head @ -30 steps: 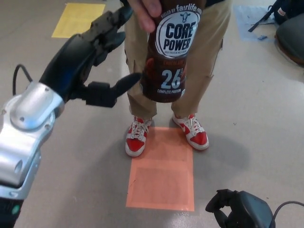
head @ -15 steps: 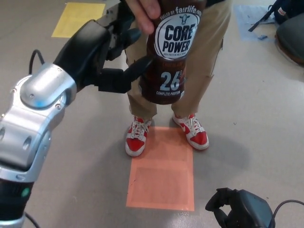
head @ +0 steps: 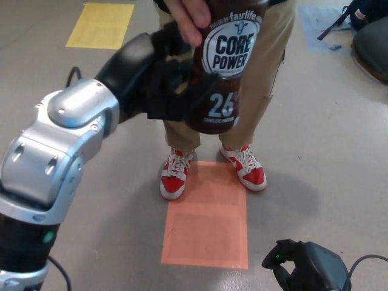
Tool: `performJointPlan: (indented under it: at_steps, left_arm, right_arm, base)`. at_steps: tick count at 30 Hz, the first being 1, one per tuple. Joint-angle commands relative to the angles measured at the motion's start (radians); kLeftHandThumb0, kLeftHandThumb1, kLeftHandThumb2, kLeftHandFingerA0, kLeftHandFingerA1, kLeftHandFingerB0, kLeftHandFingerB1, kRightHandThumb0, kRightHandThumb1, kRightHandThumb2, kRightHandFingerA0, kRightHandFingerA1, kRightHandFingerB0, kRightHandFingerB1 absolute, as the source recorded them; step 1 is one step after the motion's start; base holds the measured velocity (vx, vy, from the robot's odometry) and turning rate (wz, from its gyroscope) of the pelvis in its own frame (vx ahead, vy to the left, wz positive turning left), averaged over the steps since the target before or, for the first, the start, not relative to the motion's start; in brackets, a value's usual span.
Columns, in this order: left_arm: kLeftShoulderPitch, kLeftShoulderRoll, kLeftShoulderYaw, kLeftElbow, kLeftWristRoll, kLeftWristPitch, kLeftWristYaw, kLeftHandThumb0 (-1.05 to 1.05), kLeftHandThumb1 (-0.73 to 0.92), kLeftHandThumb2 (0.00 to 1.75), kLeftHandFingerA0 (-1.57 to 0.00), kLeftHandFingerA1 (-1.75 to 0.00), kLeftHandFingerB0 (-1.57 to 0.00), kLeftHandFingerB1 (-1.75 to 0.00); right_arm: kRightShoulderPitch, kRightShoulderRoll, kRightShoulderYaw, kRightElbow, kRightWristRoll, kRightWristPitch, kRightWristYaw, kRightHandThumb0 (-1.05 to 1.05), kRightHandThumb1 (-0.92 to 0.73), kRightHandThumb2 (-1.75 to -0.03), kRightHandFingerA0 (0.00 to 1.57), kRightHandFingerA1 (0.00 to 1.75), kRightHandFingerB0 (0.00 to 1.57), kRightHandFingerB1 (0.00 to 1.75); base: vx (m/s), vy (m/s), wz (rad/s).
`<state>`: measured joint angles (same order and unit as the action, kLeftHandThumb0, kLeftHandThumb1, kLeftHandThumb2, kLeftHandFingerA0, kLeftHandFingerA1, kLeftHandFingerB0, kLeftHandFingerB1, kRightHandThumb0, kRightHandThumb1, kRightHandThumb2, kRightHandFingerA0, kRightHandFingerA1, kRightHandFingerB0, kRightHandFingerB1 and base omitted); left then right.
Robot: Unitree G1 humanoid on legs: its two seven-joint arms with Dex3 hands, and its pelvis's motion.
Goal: The robot recieved a bottle of protein shake from a person using its left hand and then shake the protein up and down 2 two times and hand it back to the person
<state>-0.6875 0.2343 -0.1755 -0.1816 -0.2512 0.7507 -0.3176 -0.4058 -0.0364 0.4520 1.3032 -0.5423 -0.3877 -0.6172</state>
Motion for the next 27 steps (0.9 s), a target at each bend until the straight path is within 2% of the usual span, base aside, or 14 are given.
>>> performJointPlan:
  at_steps: [1, 5, 12, 13, 14, 16, 17, 18, 19, 20, 21, 24, 26, 27]
  left_arm:
    - [-0.129, -0.028, -0.069, -0.096, -0.182, 0.592, -0.08, -0.91, 0.56, 0.94, 0.0, -0.18, 0.0, 0.0]
    - [-0.122, -0.054, -0.073, -0.108, -0.175, 0.61, -0.065, -0.91, 0.56, 0.92, -0.02, -0.22, 0.0, 0.0]
    - [-0.142, -0.095, -0.047, -0.116, -0.181, 0.668, -0.047, -0.86, 0.54, 0.9, -0.01, -0.21, 0.0, -0.02]
    - [-0.145, -0.102, -0.045, -0.112, -0.178, 0.67, -0.044, -0.85, 0.54, 0.9, -0.01, -0.22, 0.0, -0.02]
    - [-0.152, -0.102, -0.047, -0.105, -0.172, 0.667, -0.043, -0.84, 0.53, 0.9, -0.01, -0.24, 0.0, -0.03]
    - [-0.15, -0.109, -0.045, -0.105, -0.159, 0.662, -0.029, -0.84, 0.54, 0.89, -0.02, -0.33, 0.0, -0.02]
    - [-0.139, -0.133, -0.033, -0.11, -0.141, 0.661, 0.002, -0.75, 0.62, 0.59, -0.17, -0.37, 0.0, -0.13]
    - [-0.107, -0.156, -0.034, -0.128, -0.108, 0.617, 0.046, -0.62, 0.51, 0.83, -0.43, -0.54, -0.02, -0.22]
    - [-0.065, -0.178, -0.042, -0.153, -0.07, 0.553, 0.095, -0.62, 0.51, 0.83, -0.43, -0.54, -0.02, -0.22]
    - [-0.015, -0.225, -0.015, -0.168, -0.061, 0.495, 0.132, -0.51, 0.56, 0.77, -0.68, -0.56, -0.06, -0.31]
    - [0.029, -0.257, -0.01, -0.182, -0.042, 0.43, 0.166, -0.32, 0.77, 0.64, -0.92, -0.5, -0.21, -0.29]
    - [0.096, -0.304, -0.013, -0.203, 0.004, 0.322, 0.217, -0.25, 0.85, 0.66, -1.01, -0.51, -0.29, -0.3]
    - [0.134, -0.335, -0.009, -0.197, 0.046, 0.22, 0.256, -0.19, 0.86, 0.65, -1.09, -0.61, -0.7, -0.49]
    - [0.143, -0.339, -0.013, -0.192, 0.068, 0.182, 0.272, -0.19, 0.86, 0.65, -1.09, -0.61, -0.7, -0.49]
  right_arm:
    - [-0.034, -0.038, -0.02, 0.015, 0.0, -0.035, -0.009, -0.5, -0.6, -1.03, 0.95, 0.94, 0.9, 0.71]
    - [-0.038, -0.035, -0.023, 0.014, 0.004, -0.034, -0.004, -0.5, -0.59, -1.03, 0.93, 0.87, 0.89, 0.72]
    - [-0.045, -0.035, -0.026, 0.015, 0.003, -0.036, -0.015, -0.48, -0.56, -1.04, 0.95, 1.02, 0.91, 0.75]
    - [-0.044, -0.035, -0.026, 0.015, 0.004, -0.039, -0.016, -0.49, -0.52, -1.12, 0.97, 1.01, 0.88, 0.82]
    - [-0.046, -0.035, -0.028, 0.016, 0.006, -0.039, -0.01, -0.5, -0.58, -1.04, 0.96, 1.0, 0.91, 0.75]
    - [-0.047, -0.032, -0.031, 0.016, 0.009, -0.036, -0.001, -0.5, -0.58, -1.05, 0.95, 0.99, 0.91, 0.74]
    - [-0.047, -0.033, -0.033, 0.017, 0.011, -0.036, 0.005, -0.51, -0.59, -1.06, 0.94, 0.98, 0.91, 0.74]
    - [-0.048, -0.032, -0.034, 0.017, 0.012, -0.034, 0.009, -0.5, -0.58, -1.07, 0.94, 0.95, 0.9, 0.74]
    - [-0.05, -0.032, -0.034, 0.017, 0.012, -0.031, 0.011, -0.5, -0.58, -1.07, 0.94, 0.95, 0.9, 0.74]
    - [-0.051, -0.031, -0.037, 0.017, 0.014, -0.029, 0.013, -0.5, -0.58, -1.06, 0.93, 0.93, 0.91, 0.73]
    - [-0.052, -0.03, -0.038, 0.018, 0.014, -0.028, 0.015, -0.49, -0.59, -1.05, 0.93, 0.94, 0.91, 0.73]
    - [-0.055, -0.027, -0.044, 0.019, 0.011, -0.029, 0.018, -0.49, -0.59, -1.04, 0.94, 0.92, 0.91, 0.72]
    - [-0.055, -0.029, -0.047, 0.02, 0.008, -0.035, 0.02, -0.49, -0.54, -1.13, 0.9, 0.96, 0.86, 0.79]
    - [-0.054, -0.03, -0.047, 0.02, 0.007, -0.037, 0.02, -0.49, -0.54, -1.13, 0.9, 0.96, 0.86, 0.79]
  base:
    - [0.0, 0.0, 0.0]
    - [0.0, 0.0, 0.0]
    - [0.0, 0.0, 0.0]
    - [0.0, 0.0, 0.0]
    - [0.0, 0.0, 0.0]
    - [0.0, 0.0, 0.0]
    - [0.0, 0.0, 0.0]
    - [0.0, 0.0, 0.0]
    - [0.0, 0.0, 0.0]
    - [0.0, 0.0, 0.0]
    - [0.0, 0.0, 0.0]
    - [0.0, 0.0, 0.0]
    - [0.0, 0.0, 0.0]
    - [0.0, 0.0, 0.0]
